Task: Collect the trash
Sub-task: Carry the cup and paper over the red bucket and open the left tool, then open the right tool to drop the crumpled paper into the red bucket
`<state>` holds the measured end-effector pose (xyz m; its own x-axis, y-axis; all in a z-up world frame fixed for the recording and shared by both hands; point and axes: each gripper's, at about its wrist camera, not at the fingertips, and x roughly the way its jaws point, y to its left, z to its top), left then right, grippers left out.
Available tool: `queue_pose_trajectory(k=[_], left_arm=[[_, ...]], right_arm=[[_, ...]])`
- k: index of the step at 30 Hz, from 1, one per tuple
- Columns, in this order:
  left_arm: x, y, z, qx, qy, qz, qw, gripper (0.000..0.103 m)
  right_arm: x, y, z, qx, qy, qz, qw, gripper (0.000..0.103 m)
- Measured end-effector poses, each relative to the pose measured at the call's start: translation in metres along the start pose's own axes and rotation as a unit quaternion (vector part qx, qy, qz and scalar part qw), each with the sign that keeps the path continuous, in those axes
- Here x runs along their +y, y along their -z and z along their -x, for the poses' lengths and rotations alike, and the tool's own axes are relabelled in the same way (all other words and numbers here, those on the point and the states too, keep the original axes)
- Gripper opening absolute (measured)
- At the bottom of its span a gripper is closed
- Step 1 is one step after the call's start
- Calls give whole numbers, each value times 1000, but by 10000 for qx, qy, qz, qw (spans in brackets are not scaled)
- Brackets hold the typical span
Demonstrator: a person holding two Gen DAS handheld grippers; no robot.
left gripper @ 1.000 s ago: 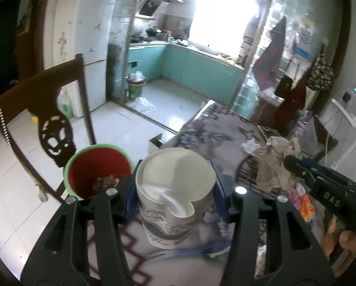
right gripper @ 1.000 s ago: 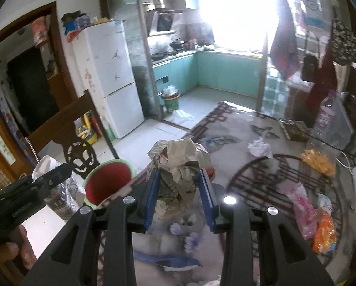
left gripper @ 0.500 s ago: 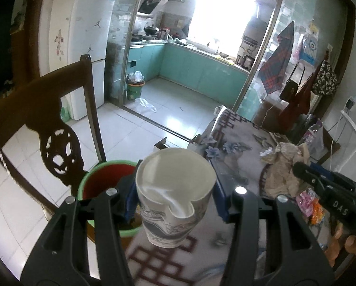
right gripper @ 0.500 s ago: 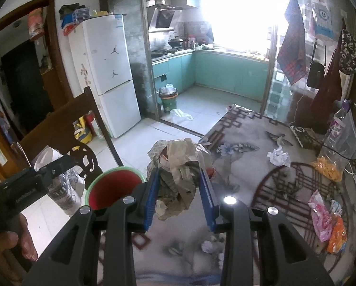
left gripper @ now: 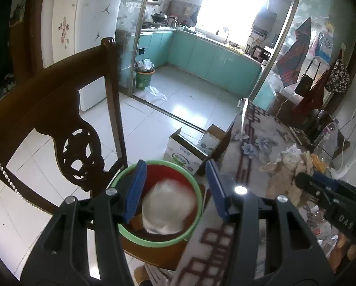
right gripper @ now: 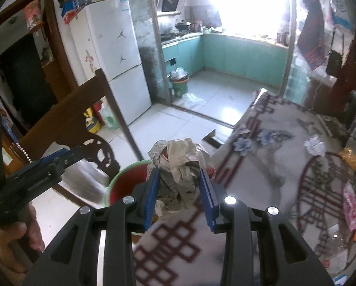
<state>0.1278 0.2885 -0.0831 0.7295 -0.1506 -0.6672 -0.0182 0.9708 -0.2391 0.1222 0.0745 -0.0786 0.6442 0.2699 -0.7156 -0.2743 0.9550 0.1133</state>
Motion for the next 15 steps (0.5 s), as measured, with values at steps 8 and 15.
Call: queue_pose_trajectory(k=[8, 15], left_arm=[[29, -5, -26, 251, 28, 115, 9996, 45], [38, -18, -27, 158, 67, 128, 9998, 45]], right_arm=[[21, 1, -42, 348, -115, -4, 9993, 33], [31, 3, -91, 771, -315, -35, 9965, 38]])
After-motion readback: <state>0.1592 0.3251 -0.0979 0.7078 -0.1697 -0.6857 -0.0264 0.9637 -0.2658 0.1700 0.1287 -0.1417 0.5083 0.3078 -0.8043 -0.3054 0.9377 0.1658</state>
